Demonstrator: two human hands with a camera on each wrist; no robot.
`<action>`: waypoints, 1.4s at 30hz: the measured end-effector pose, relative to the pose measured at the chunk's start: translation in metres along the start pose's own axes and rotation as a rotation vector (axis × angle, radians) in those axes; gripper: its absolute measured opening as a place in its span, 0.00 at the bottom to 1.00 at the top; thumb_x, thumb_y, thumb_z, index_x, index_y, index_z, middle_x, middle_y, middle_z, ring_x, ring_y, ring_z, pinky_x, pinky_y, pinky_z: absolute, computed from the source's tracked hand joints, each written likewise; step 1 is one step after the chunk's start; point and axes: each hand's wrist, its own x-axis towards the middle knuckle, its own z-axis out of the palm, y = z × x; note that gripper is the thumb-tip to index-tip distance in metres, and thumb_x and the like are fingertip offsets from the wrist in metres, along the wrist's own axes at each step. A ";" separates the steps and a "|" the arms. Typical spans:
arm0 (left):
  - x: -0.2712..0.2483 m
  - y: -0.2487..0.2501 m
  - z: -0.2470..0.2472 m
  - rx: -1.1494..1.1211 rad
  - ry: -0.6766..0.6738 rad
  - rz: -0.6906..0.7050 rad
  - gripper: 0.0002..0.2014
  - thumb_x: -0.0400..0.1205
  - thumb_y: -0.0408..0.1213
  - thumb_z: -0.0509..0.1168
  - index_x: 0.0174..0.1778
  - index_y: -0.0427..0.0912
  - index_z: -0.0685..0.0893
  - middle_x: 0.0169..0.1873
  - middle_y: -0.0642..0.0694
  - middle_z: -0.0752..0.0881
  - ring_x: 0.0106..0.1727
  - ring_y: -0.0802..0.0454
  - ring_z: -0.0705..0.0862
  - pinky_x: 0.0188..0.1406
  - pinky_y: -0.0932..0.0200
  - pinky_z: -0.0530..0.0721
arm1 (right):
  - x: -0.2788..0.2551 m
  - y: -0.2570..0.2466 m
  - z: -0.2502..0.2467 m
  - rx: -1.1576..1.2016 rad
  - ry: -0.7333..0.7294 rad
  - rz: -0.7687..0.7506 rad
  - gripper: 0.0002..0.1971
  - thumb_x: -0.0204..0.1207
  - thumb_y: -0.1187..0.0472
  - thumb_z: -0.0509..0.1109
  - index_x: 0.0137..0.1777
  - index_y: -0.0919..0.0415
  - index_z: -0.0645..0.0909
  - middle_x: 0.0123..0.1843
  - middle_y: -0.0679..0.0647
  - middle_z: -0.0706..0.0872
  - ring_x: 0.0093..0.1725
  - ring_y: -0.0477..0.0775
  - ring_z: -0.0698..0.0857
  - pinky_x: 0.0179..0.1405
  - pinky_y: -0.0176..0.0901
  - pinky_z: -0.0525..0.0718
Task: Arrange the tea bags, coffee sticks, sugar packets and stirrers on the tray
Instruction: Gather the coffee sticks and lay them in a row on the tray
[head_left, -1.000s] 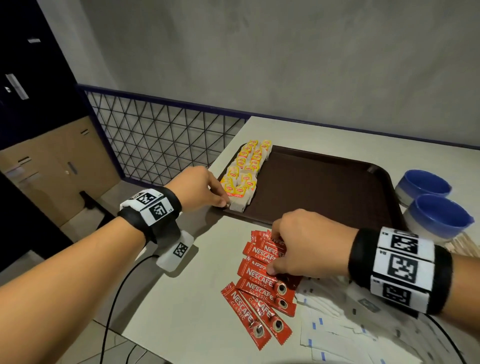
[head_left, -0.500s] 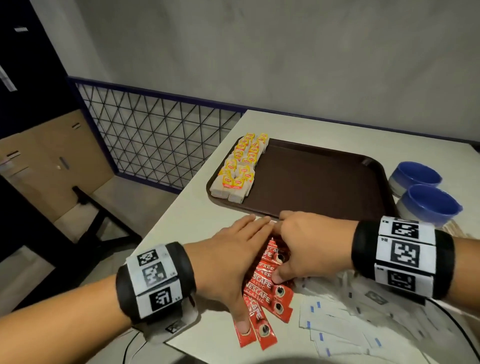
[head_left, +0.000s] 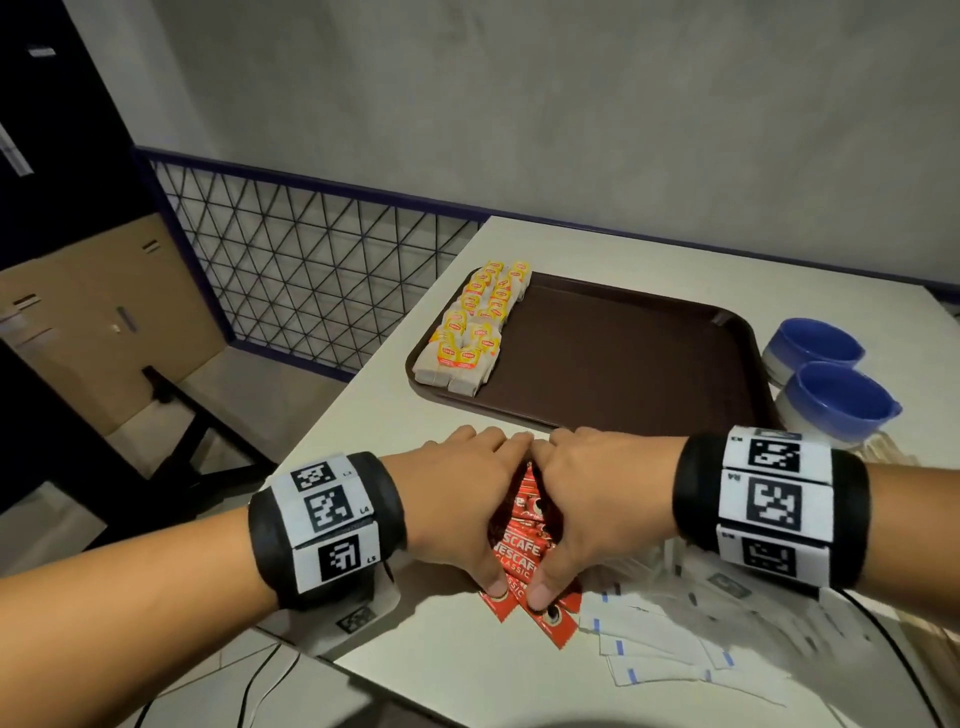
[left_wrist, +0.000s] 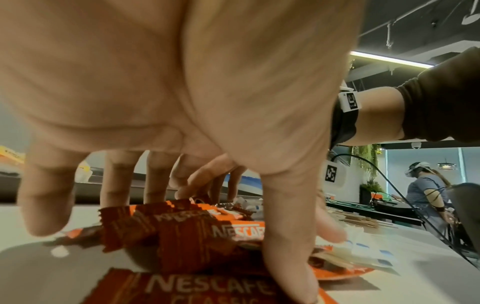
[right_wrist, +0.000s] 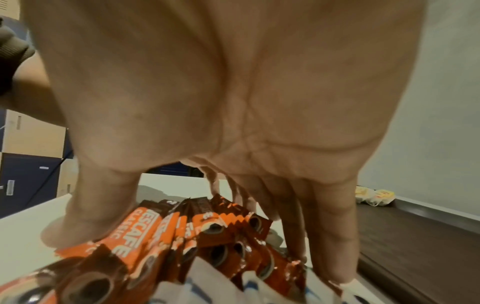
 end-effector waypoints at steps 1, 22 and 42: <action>0.000 0.000 -0.001 0.013 -0.001 -0.013 0.55 0.64 0.62 0.83 0.81 0.51 0.61 0.64 0.51 0.74 0.62 0.51 0.72 0.68 0.43 0.80 | 0.002 -0.003 0.002 -0.030 -0.007 0.005 0.59 0.55 0.20 0.79 0.81 0.54 0.69 0.64 0.50 0.77 0.62 0.52 0.78 0.69 0.51 0.83; -0.011 -0.011 0.005 -0.029 0.024 -0.116 0.32 0.77 0.55 0.77 0.72 0.48 0.74 0.58 0.49 0.79 0.54 0.49 0.80 0.56 0.56 0.80 | 0.022 -0.033 -0.004 -0.322 0.024 -0.084 0.23 0.89 0.48 0.65 0.78 0.61 0.76 0.66 0.58 0.85 0.54 0.57 0.81 0.53 0.45 0.74; -0.009 -0.022 -0.044 -0.378 0.387 -0.197 0.22 0.65 0.52 0.86 0.41 0.63 0.78 0.39 0.60 0.86 0.40 0.64 0.83 0.36 0.69 0.75 | 0.016 -0.016 -0.059 -0.127 0.400 -0.127 0.26 0.76 0.50 0.81 0.70 0.60 0.83 0.59 0.56 0.90 0.57 0.57 0.90 0.61 0.50 0.89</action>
